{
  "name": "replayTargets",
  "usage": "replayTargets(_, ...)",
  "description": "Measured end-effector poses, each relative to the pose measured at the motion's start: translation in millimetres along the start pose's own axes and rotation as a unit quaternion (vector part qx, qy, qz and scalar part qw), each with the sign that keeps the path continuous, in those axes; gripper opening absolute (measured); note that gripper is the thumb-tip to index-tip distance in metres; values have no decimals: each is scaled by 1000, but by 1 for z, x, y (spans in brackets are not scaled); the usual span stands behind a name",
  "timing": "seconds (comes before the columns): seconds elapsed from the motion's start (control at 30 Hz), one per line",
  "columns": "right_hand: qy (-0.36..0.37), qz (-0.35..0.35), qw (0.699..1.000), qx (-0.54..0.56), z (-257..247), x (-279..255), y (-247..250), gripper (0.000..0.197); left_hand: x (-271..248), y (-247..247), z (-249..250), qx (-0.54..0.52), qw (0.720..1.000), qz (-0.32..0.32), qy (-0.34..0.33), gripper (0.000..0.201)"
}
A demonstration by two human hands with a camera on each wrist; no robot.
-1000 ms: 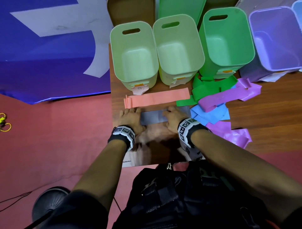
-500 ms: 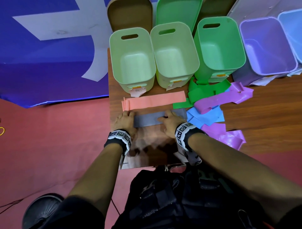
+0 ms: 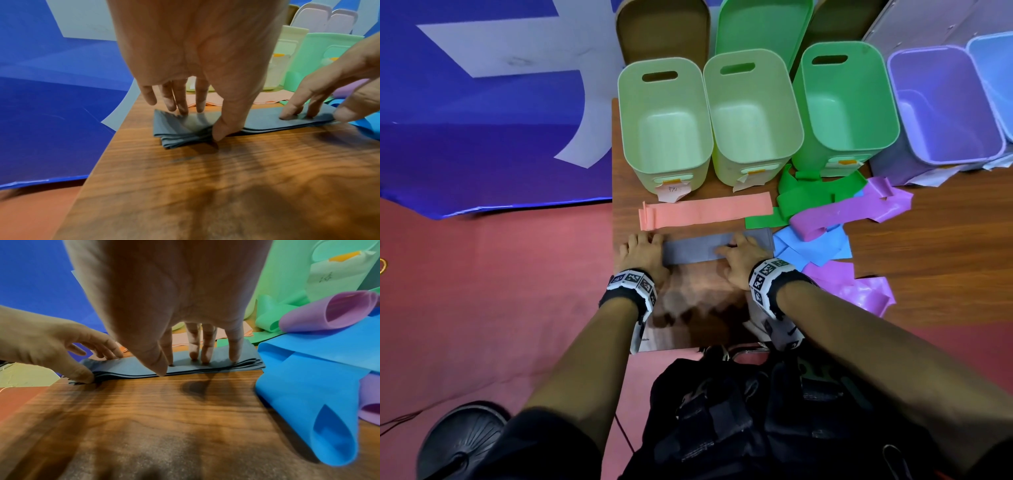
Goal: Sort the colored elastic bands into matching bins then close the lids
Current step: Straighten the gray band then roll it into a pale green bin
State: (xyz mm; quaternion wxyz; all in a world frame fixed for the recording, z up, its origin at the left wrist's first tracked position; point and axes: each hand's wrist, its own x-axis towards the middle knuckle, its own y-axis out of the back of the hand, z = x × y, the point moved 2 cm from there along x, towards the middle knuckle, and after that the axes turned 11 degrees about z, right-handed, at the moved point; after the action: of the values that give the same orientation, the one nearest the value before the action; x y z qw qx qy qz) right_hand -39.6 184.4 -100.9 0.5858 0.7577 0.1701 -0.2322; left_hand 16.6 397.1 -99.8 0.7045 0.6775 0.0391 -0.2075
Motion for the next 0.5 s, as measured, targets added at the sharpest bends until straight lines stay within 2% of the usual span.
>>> replayTargets(0.1,8,4,1000,-9,0,-1,4,50,-1,7,2,-14,1000,10,-13,69)
replayTargets(0.3,11,18,1000,3,-2,-3,24,51,10,22,25,-68,996,-19,-45,55)
replayTargets(0.5,-18,49,999,0,19,-11,55,47,21,32,74,-111,987,-36,-108,52)
